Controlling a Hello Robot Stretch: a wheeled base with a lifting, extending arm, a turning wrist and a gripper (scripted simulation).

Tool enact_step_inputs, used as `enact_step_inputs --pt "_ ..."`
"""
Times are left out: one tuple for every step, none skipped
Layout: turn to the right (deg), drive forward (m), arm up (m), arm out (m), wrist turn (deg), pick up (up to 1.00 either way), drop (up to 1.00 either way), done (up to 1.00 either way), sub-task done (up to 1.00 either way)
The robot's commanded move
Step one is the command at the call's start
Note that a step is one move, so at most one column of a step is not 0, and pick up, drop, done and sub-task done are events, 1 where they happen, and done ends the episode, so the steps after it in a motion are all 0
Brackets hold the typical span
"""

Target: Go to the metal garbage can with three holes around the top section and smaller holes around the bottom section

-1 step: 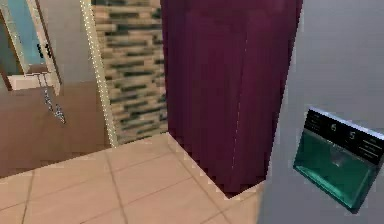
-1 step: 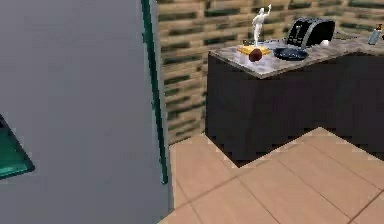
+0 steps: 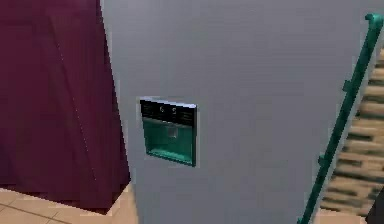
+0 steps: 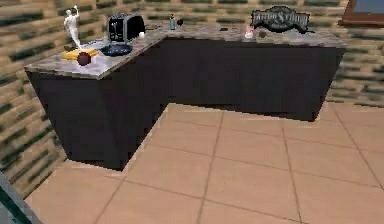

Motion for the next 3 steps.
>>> enact_step_inputs --pt "45.0 0.0 0.0 0.0 0.0 0.0 0.0 0.0 0.0" --pt "45.0 0.0 0.0 0.0 0.0 0.0 0.0 0.0 0.0" --pt "18.0 0.0 0.0 0.0 0.0 0.0 0.0 0.0 0.0"
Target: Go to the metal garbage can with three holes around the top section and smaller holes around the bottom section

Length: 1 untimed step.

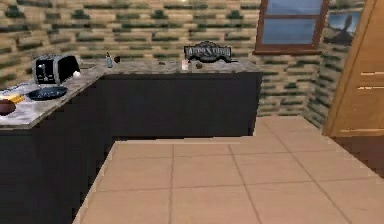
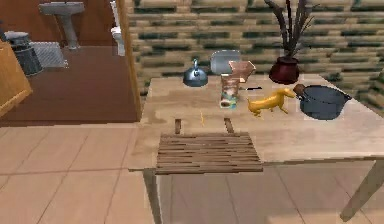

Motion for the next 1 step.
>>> enact_step_inputs --pt "0.0 0.45 0.0 0.0 0.0 0.0 0.0 0.0 0.0"
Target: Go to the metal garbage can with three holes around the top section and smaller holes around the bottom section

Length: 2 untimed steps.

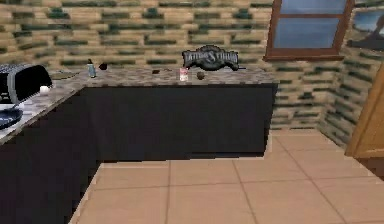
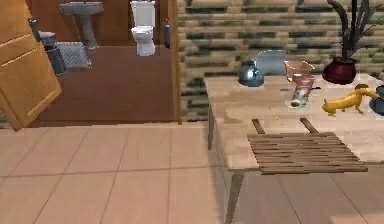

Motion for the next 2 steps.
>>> enact_step_inputs --pt "9.0 0.0 0.0 0.0 0.0 0.0 0.0 0.0 0.0" --pt "0.0 0.45 0.0 0.0 0.0 0.0 0.0 0.0 0.0"
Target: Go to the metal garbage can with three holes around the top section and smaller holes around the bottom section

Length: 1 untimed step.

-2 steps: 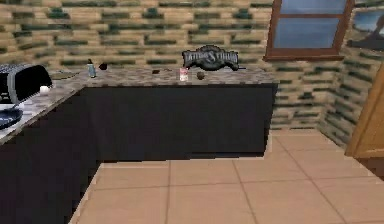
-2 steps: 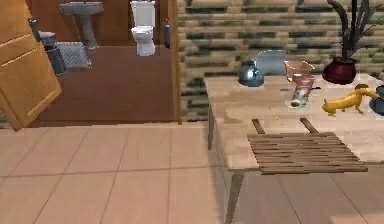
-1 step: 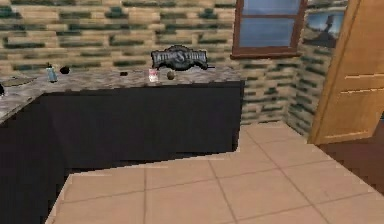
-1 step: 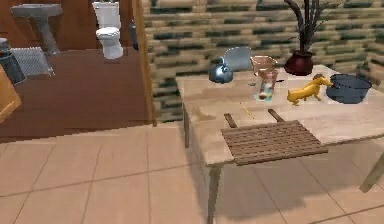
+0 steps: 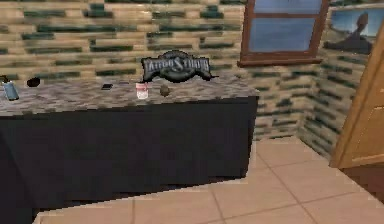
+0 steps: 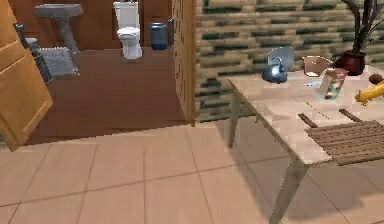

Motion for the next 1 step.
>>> enact_step_inputs --pt "45.0 0.0 0.0 0.0 0.0 0.0 0.0 0.0 0.0"
